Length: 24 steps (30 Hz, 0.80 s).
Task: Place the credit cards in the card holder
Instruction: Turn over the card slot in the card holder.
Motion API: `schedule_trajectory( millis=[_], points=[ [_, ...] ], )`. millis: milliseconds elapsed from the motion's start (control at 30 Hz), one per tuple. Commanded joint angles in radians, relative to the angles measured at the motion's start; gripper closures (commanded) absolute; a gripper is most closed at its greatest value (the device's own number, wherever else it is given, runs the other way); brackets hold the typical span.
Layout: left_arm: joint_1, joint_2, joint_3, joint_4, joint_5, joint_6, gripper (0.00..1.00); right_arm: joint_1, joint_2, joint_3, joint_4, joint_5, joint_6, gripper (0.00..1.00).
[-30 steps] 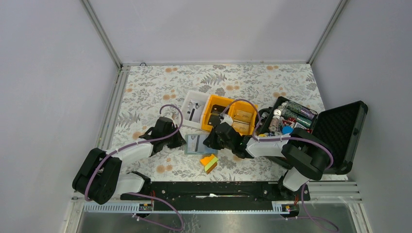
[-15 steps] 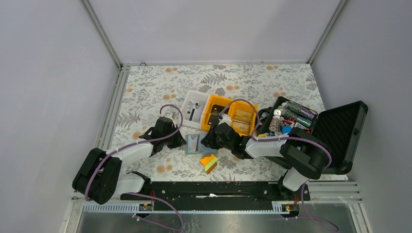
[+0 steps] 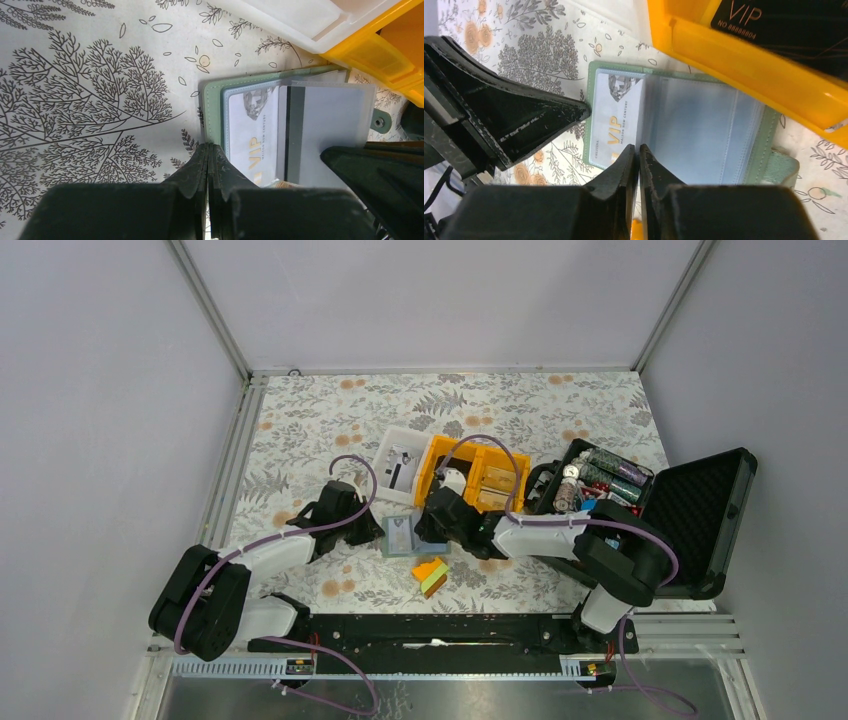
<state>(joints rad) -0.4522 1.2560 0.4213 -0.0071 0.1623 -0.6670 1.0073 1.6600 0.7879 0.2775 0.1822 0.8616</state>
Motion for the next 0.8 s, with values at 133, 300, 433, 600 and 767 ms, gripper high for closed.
schedule_trajectory(
  millis=[133, 300, 433, 600, 767],
  points=[
    [0.001, -0.012, -0.007, 0.046, 0.016, 0.002, 1.00, 0.027, 0.070, 0.209, -0.343, 0.162, -0.140, 0.90],
    [0.001, -0.006, -0.011, 0.072, 0.039, 0.003, 1.00, 0.056, 0.138, 0.299, -0.445, 0.212, -0.176, 0.88],
    [0.001, 0.001, -0.017, 0.094, 0.056, -0.007, 1.00, 0.106, 0.192, 0.372, -0.489, 0.262, -0.188, 0.87],
    [0.001, 0.006, -0.025, 0.111, 0.066, -0.018, 1.00, 0.148, 0.234, 0.442, -0.493, 0.257, -0.187, 0.77],
    [0.001, 0.001, -0.030, 0.108, 0.058, -0.023, 1.00, 0.160, 0.218, 0.458, -0.493, 0.253, -0.194, 0.60]
  ],
)
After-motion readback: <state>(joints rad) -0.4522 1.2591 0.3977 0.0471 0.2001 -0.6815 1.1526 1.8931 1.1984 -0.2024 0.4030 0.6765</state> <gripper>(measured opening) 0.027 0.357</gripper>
